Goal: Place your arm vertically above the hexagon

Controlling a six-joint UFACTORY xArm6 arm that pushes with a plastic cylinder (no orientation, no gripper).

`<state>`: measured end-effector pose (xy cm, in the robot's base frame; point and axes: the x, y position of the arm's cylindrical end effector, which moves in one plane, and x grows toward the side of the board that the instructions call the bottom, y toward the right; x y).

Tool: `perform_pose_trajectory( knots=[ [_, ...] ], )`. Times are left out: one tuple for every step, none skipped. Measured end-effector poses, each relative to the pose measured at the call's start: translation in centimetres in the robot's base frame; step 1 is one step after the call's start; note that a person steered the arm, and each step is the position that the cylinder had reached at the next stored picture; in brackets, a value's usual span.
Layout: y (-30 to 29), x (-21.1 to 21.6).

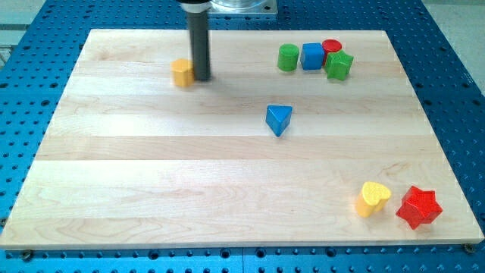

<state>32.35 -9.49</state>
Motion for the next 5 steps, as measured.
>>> perform_pose_trajectory(
  knots=[
    [-5.1, 0.9],
    [-6.5, 1.2],
    [-6.5, 5.5],
    [-6.5, 7.3],
    [-9.0, 7.2]
  ],
)
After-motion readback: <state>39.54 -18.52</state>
